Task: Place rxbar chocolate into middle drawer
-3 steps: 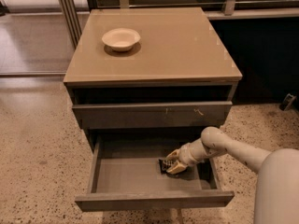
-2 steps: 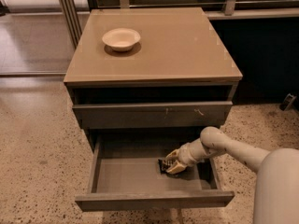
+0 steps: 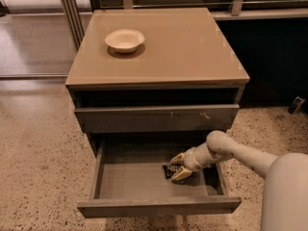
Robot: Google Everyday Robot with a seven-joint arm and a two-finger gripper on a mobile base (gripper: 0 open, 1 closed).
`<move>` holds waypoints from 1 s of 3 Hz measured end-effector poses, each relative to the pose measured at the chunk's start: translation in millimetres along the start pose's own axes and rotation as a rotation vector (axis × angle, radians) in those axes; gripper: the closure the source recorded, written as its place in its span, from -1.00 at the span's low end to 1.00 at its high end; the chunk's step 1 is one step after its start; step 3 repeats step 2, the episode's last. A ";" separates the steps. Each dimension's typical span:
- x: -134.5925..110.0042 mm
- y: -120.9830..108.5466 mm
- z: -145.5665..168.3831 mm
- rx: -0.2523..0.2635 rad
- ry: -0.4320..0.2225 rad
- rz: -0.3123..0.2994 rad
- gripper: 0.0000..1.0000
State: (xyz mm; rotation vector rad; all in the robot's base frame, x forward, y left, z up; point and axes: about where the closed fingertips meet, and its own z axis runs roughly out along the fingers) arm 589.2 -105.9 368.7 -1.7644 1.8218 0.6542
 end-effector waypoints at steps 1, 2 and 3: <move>0.0 0.0 0.0 0.000 0.000 0.000 -1.00; 0.0 0.0 0.0 0.000 0.000 0.000 -1.00; 0.0 0.0 0.0 0.000 0.000 0.000 -1.00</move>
Offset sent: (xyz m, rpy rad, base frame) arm 0.0000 0.0000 0.0000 0.0000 0.0000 0.0000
